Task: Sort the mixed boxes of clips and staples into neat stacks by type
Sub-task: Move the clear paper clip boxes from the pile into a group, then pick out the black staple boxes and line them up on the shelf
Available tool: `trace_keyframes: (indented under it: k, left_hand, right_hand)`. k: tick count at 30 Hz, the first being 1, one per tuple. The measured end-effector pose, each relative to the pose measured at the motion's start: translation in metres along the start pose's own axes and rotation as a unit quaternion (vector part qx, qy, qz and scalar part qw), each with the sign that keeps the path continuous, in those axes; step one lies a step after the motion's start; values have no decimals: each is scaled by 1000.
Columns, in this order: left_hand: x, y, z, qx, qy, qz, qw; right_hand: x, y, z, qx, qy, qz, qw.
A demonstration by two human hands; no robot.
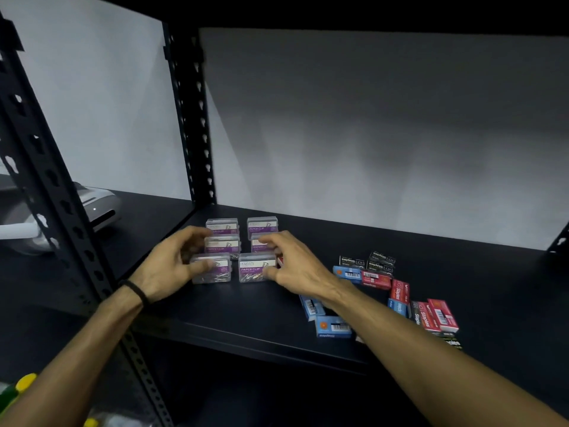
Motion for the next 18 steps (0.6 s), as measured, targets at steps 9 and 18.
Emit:
trace_keyframes:
  k: [9,18]
  left_hand:
    - [27,85,54,12,35,106,994]
    - [59,121,189,21,-127,101,986]
  right_hand:
    - [-29,56,-61,-37,50,44,997]
    - [-79,143,-101,-42,85,138,986]
Point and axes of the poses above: each hand's wrist, its own x-axis towards the middle knuckle, its own z-axis out of the palm, y = z × x, the point moved 7 cm from there along x, towards the middle knuckle, and after that the axes turned 15 degrees about -x, right-handed, at the moved point
